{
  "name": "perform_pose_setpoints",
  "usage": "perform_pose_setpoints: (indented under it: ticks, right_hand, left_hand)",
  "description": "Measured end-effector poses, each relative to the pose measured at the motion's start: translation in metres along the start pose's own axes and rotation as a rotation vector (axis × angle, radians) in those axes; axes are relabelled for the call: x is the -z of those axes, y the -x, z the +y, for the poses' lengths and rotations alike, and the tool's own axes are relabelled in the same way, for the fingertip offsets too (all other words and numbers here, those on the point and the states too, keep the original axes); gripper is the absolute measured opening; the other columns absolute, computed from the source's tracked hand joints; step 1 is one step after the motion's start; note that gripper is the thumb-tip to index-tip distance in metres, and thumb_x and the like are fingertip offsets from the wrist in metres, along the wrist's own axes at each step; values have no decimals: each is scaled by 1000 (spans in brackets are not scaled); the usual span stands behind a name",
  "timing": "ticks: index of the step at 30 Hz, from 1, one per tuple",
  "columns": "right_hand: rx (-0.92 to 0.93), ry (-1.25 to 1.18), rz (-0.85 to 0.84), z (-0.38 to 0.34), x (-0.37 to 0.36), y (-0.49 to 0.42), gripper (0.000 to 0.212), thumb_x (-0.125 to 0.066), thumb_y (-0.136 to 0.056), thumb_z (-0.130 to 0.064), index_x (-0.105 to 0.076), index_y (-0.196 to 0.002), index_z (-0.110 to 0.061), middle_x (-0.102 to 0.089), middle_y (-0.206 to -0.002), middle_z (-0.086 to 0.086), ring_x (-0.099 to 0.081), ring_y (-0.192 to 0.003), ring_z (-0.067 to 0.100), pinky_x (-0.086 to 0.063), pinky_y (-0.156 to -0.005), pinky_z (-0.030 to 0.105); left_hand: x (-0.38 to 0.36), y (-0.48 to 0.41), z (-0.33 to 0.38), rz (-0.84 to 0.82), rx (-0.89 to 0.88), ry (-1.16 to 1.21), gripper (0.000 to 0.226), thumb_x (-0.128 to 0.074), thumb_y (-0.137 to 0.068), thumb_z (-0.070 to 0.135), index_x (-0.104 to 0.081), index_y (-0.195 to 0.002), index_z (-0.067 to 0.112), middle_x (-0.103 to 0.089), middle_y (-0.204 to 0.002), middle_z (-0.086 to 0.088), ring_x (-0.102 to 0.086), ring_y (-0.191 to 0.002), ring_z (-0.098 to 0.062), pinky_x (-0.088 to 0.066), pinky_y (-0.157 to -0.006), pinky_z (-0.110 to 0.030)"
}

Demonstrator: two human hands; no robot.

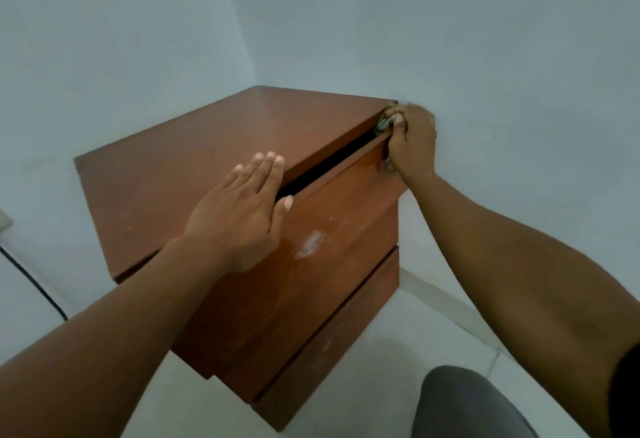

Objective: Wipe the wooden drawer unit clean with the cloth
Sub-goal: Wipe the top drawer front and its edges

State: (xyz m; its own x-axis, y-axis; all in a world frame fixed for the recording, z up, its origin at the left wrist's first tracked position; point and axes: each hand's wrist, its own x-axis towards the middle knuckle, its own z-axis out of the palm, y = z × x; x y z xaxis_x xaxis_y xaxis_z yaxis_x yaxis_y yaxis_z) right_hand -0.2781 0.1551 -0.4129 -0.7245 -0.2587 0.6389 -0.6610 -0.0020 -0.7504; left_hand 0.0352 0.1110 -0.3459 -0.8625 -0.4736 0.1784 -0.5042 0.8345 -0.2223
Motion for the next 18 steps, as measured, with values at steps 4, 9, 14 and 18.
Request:
perform_pose_setpoints:
  ticks: [4, 9, 14, 18]
  right_hand:
    - [-281, -128, 220, -32, 0, 10, 30, -38, -102, -13, -67, -104, -19, -64, -111, -1, -59, -108, 21, -48, -100, 31]
    - [-103, -222, 219, -91, 9, 102, 28, -42, -104, -9, -67, -116, -15, -65, -119, -3, -58, -111, 13, -41, -98, 14]
    - [259, -97, -73, -72, -25, 150, 41, -42, -103, -11, -54, -141, -10, -46, -152, 7, -26, -151, 23, -25, -123, 37]
    - [214, -25, -5, -46, -27, 112, 42, -48, -97, -3, -59, -137, -10, -51, -148, 8, -34, -145, 28, -22, -123, 28]
  left_hand:
    - [0, 0, 1, 0, 12, -6, 67, 0, -102, 53, 13, -159, 19, 12, -169, 0, 15, -152, -9, 7, -124, -31]
    - [-1, -1, -2, 21, -5, -3, 67, 2, -101, 53, 9, -159, 20, 7, -169, 1, 10, -154, -9, 5, -124, -30]
    - [-1, 0, -1, 26, -10, -9, 66, -4, -104, 52, 8, -159, 19, 5, -169, -1, 8, -154, -10, 6, -122, -29]
    - [1, -1, 1, 6, -10, -19, 66, -3, -103, 52, 14, -158, 20, 9, -169, -1, 9, -154, -12, 2, -125, -32]
